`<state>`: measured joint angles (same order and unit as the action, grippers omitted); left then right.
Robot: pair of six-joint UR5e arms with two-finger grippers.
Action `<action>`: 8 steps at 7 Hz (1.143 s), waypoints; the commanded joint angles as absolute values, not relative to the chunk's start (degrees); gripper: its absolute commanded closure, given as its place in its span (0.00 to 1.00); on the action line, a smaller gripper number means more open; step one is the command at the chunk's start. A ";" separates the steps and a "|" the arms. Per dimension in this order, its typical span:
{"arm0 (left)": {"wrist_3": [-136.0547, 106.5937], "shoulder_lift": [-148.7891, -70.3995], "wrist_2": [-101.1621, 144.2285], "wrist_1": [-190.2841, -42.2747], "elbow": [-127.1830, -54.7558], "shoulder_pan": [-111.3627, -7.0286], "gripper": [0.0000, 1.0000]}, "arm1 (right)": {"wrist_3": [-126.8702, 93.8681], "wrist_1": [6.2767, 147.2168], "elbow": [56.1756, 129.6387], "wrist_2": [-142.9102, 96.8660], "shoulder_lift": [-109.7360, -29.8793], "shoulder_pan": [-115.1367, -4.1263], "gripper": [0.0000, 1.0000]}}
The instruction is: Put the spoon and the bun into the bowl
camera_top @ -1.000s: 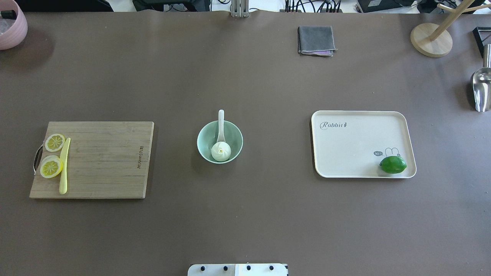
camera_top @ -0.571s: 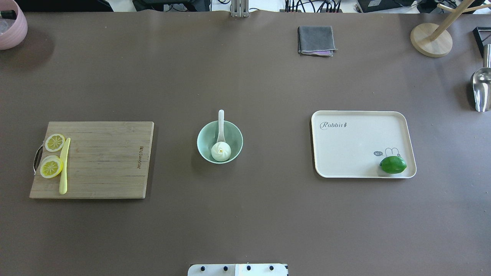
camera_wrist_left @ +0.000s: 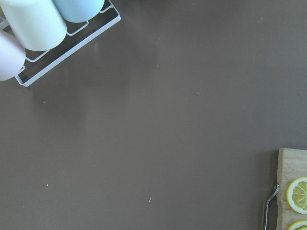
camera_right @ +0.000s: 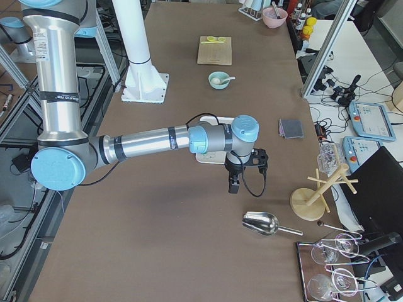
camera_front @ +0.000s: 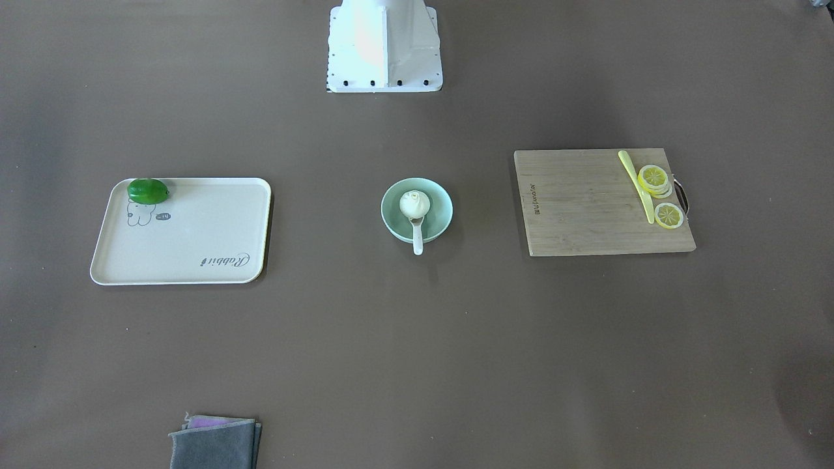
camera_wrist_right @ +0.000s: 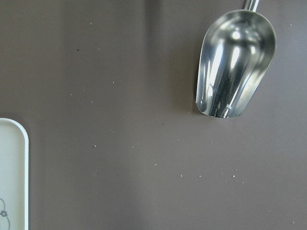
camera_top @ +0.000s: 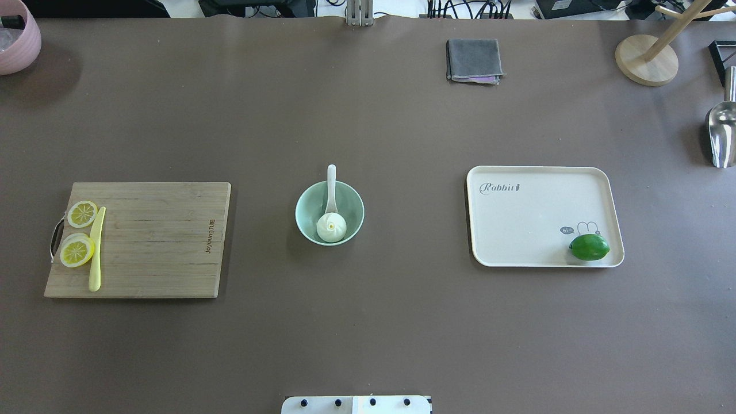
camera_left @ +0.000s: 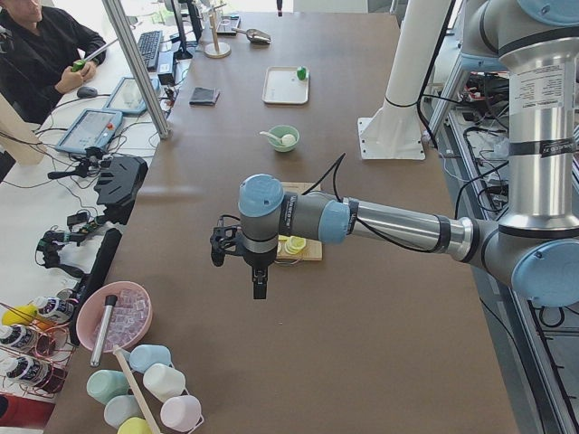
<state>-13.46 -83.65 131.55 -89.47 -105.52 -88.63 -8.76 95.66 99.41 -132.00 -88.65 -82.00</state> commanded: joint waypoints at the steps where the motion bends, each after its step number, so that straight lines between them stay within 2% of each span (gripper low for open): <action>1: -13.27 -83.58 131.57 -89.47 -105.12 -88.68 0.02 | -8.70 95.28 96.17 -131.75 -91.04 -82.87 0.00; 3: -13.27 -83.85 131.49 -89.47 -104.68 -88.59 0.02 | -8.35 95.27 96.24 -131.92 -92.63 -86.48 0.00; 8: -13.27 -84.20 131.48 -89.47 -104.33 -88.59 0.02 | -8.61 95.27 96.33 -132.01 -92.64 -86.48 0.00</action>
